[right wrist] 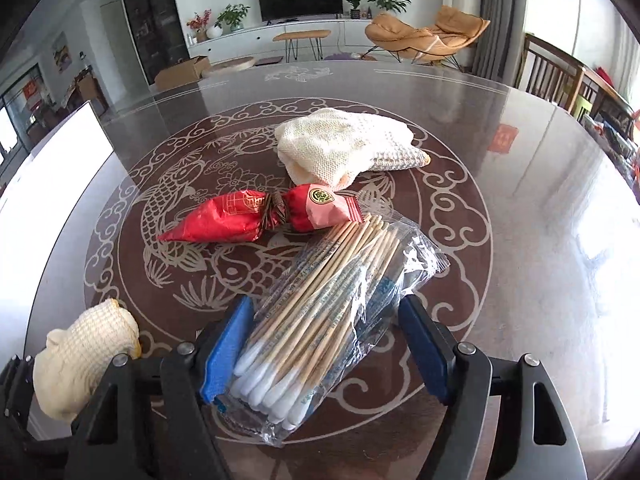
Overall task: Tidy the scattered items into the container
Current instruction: 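Grasp the clear cotton swab bag with the right tool while the left holds the knit bag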
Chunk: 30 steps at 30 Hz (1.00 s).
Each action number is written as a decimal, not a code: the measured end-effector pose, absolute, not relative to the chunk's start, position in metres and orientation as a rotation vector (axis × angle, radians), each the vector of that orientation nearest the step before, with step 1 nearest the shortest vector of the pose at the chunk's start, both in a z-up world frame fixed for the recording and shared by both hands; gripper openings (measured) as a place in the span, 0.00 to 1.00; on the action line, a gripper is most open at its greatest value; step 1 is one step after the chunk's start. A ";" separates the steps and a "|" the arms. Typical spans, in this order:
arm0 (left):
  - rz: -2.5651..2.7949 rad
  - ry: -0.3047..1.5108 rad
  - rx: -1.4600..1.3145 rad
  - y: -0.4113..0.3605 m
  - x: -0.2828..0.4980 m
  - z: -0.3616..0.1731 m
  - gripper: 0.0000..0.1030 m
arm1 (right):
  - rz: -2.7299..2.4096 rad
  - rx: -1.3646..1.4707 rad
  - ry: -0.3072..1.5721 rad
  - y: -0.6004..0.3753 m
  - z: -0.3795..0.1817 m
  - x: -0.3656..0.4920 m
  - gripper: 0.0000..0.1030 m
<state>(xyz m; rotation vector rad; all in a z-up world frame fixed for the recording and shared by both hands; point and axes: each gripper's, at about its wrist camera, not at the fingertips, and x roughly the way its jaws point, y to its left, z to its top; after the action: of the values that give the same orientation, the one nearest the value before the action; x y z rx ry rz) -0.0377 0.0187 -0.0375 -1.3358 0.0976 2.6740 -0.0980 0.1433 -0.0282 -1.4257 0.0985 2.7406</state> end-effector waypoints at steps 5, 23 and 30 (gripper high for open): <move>2.670 0.066 -1.334 0.015 -0.038 -0.037 0.85 | 2.804 -1.448 0.092 0.187 -0.031 -0.066 0.53; 2.676 0.104 -1.396 0.022 -0.057 -0.042 1.00 | 2.762 -1.368 0.046 0.187 -0.036 -0.061 0.75; 2.676 0.103 -1.395 0.022 -0.057 -0.042 1.00 | 2.762 -1.369 0.044 0.187 -0.036 -0.062 0.75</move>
<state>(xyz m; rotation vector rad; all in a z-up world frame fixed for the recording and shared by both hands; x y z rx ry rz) -0.0570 0.0224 -0.0420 -1.3950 0.1026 2.6755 -0.0616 0.1873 -0.0361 -1.3685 0.0445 2.7620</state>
